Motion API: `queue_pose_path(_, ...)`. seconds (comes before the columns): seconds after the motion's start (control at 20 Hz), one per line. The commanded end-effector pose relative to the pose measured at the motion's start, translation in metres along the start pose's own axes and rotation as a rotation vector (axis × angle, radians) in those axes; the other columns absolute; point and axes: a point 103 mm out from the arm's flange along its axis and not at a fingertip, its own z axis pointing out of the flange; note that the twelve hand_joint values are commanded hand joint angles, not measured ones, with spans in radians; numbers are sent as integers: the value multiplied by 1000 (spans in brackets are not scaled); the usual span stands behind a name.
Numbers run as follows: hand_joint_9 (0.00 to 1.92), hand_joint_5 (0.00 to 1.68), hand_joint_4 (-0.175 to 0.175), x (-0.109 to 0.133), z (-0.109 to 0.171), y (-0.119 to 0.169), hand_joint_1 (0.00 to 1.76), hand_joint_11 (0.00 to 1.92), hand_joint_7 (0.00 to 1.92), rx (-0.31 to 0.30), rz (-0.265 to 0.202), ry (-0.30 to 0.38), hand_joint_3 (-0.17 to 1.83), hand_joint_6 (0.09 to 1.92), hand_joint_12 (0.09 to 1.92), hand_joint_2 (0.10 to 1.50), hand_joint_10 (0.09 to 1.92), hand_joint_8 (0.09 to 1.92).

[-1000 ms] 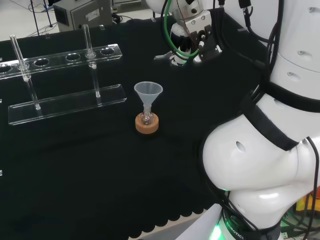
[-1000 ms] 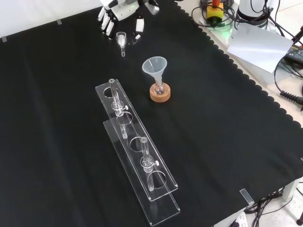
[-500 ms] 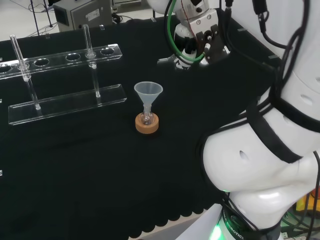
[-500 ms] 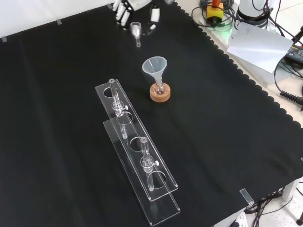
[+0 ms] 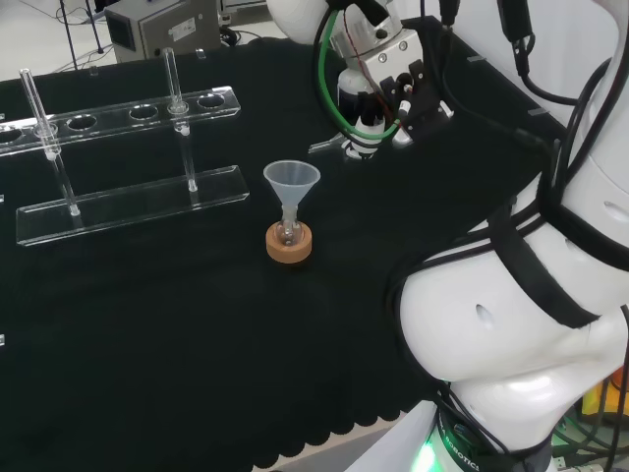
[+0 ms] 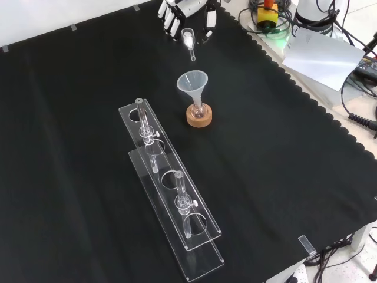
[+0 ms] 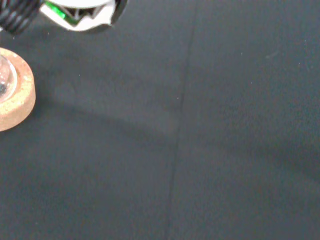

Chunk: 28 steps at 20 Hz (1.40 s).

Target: Pour all the NaCl from the weighing funnel into the round-bottom flask.

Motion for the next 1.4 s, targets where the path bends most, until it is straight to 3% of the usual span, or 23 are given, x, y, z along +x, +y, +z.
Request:
queue_pose_path(0.05, 1014, 1142, 175, 4, -2, 4, 1096, 758, 752, 15, -7, -34, 796, 967, 1132, 643, 453, 685)
queue_pose_path(1.4, 1029, 1144, 175, 34, -15, 30, 1097, 771, 763, 81, -43, -270, 795, 962, 1113, 642, 438, 681)
